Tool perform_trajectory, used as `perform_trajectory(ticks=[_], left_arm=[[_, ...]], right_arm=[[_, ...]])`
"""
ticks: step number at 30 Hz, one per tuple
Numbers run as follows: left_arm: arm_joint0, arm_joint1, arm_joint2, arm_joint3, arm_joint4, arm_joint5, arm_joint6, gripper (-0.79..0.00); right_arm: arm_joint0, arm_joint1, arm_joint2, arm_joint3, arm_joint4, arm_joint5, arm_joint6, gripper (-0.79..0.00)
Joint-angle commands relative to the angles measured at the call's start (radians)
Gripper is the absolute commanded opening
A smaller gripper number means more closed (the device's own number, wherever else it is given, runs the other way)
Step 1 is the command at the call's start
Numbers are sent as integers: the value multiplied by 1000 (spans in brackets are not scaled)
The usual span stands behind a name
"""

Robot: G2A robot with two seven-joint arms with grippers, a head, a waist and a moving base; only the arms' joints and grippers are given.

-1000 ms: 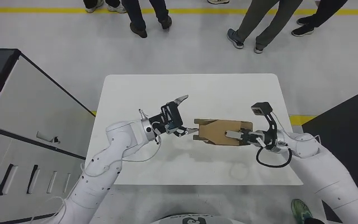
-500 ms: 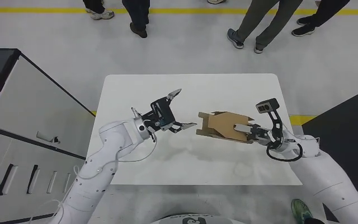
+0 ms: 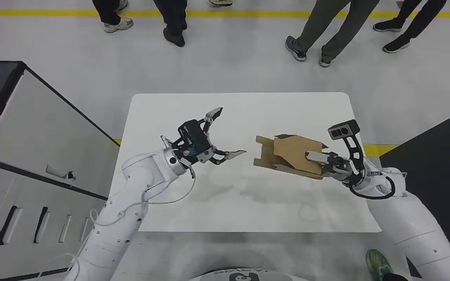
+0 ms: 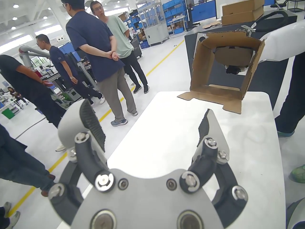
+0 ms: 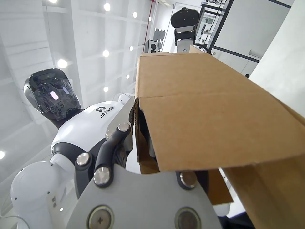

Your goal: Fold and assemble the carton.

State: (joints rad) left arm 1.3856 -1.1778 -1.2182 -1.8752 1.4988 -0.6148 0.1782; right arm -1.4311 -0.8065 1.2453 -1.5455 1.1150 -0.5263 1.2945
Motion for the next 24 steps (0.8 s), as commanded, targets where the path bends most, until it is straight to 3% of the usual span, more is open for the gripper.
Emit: perform_trajectory(ticks=[1, 3, 8, 14, 24], left_arm=[[5, -1, 2, 4, -14, 2, 0, 0], [8, 1, -7, 4, -43, -5, 11, 0], [29, 7, -53, 2, -145, -54, 53, 0], [49, 12, -85, -3, -271, -110, 76, 0], [68, 15, -85, -22, -362, -138, 59, 0]], right_arm=[[0, 0, -1, -4, -2, 2, -2, -785], [-10, -4, -10, 8, 1, 29, -4, -785], [-1, -25, -3, 70, 189, 121, 121, -785], [19, -72, 43, 115, 303, 238, 238, -785], [57, -148, 24, 92, 381, 242, 241, -785]])
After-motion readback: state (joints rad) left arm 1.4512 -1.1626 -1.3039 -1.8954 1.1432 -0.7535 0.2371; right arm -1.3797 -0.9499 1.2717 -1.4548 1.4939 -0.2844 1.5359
